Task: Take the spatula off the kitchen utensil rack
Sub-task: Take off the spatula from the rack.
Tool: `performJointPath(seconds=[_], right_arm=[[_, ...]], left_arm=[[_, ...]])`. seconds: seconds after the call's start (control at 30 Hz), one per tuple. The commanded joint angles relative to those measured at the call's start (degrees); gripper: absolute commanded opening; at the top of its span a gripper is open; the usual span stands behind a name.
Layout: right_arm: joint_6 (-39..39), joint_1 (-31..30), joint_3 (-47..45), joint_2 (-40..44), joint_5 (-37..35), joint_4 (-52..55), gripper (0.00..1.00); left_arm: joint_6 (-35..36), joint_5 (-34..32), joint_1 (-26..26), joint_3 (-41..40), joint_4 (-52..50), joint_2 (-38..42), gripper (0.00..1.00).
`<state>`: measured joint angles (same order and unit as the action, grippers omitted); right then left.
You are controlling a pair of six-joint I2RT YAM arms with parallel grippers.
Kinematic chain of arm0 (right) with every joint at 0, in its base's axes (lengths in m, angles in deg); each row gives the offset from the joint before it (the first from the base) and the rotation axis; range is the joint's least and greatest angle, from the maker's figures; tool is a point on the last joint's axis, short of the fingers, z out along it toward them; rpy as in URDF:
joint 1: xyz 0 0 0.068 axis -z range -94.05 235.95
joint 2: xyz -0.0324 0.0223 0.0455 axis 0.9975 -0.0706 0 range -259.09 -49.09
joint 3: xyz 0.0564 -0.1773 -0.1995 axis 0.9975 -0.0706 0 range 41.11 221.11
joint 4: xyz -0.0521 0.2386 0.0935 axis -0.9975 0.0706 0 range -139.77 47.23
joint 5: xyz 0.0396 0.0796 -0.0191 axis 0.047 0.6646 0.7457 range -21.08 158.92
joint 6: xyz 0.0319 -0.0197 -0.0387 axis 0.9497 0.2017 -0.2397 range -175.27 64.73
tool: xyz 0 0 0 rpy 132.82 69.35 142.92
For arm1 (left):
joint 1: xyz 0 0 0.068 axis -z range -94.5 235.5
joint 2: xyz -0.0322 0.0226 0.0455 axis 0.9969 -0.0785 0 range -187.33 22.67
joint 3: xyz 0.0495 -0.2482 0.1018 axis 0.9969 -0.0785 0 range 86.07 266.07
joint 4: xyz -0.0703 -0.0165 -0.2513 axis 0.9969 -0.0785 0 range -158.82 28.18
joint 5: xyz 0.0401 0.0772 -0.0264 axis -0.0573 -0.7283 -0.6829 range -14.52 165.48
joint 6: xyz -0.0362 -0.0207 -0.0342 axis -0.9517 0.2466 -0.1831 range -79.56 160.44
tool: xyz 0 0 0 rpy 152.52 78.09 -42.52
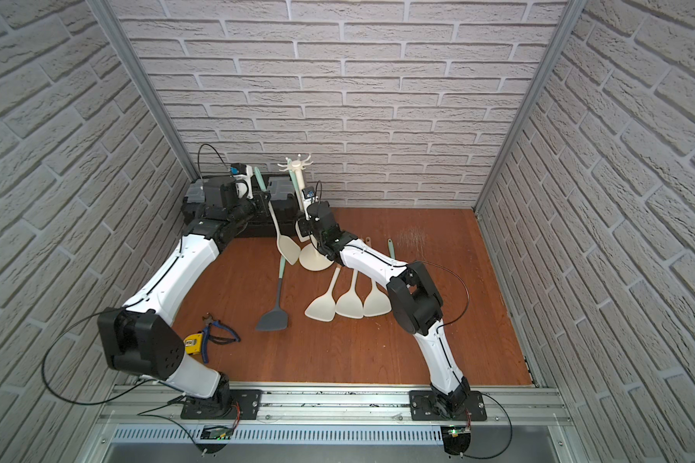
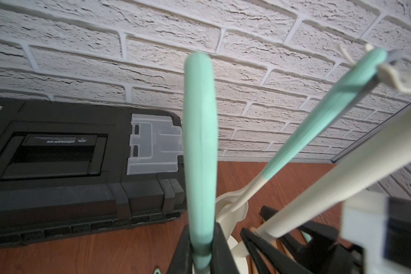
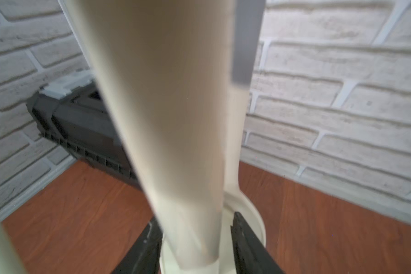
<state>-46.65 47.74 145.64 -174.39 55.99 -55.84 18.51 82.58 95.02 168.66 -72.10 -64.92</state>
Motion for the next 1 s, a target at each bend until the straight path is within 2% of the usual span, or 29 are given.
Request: performJointPath(seconds=[0.0,0.3,0.6,0.73,0.83,0.97], right_arm=[[1.97,-0.46,-1.61,1.4,1.99,3.05,0.53],[4.68,-0.46,-8.51,9.81,3.95,5.16,0.57],[6.78,-0.49,-21.48,23.33,9.83,10.56,0.57],[6.32,-0.49,-24.71,27.69,12.86,14.3,0.57],[6.3,-0.46,-26.89,30.58,18.02,16.29,0.57],[5.53,-0.51,-31.37,33.99,34.49,14.71,0.54]], left_arm=[[-0.22,0.85,-1.89,-2.14,3.28,4.81,0.0],[3.72,7.5,-4.66,-7.26,0.91,13.99,0.0],[9.81,23.29,-4.91,-10.75,-7.26,22.72,0.0],[8.54,28.19,-5.04,-14.19,-6.13,25.32,0.0],[6.3,33.81,-5.12,-16.44,-2.04,26.82,0.0],[6.05,49.08,-5.14,-16.19,2.23,25.92,0.0]])
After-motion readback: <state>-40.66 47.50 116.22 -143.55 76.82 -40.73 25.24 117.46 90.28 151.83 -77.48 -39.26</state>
